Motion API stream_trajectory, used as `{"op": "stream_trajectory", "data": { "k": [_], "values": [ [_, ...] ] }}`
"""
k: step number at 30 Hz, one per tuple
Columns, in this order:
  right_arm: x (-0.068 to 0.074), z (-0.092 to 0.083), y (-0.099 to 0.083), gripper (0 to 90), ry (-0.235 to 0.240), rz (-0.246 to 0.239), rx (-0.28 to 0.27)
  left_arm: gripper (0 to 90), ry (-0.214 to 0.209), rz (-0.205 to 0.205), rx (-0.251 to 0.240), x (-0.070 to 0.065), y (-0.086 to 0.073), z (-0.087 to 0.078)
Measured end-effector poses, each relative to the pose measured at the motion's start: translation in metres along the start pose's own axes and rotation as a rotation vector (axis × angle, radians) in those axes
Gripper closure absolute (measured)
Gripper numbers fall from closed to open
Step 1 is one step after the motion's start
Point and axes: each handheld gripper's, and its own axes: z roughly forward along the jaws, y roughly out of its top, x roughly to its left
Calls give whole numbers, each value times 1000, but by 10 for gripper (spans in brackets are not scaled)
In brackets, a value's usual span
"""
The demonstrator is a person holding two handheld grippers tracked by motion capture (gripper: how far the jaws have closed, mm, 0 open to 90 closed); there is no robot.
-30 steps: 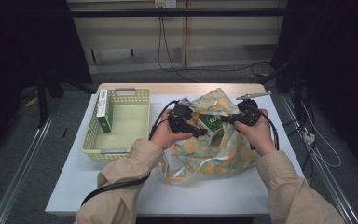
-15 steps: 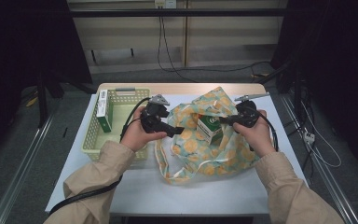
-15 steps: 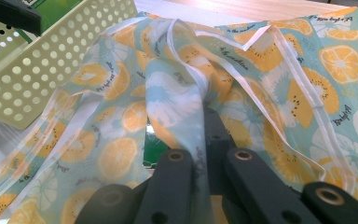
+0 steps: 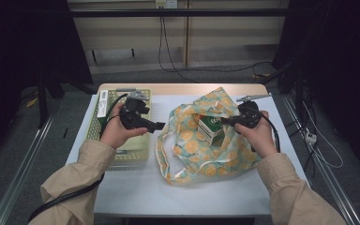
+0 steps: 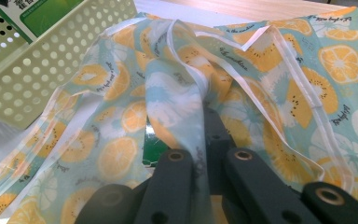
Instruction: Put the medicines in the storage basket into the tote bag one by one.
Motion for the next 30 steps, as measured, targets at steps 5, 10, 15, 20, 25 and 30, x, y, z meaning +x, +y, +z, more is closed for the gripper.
{"op": "stream_trajectory", "data": {
  "k": [5,10,15,20,25,30],
  "values": [
    [-4,0,-1,900,-6,9,-1,62,14,-4,-1,9,-3,-12],
    [-5,0,-1,900,-8,10,-3,62,37,-16,-1,17,-8,-19],
    [-5,0,-1,900,-10,13,-7,63,72,-35,-9,23,-11,-25],
    [-4,0,-1,900,-13,6,-9,69,100,-51,2,35,-13,-30],
    [-4,0,-1,900,-10,2,-8,73,132,-69,12,48,-19,-35],
    [-3,0,-1,900,-11,-1,-16,75,198,-104,25,64,-26,-41]
  ]
}}
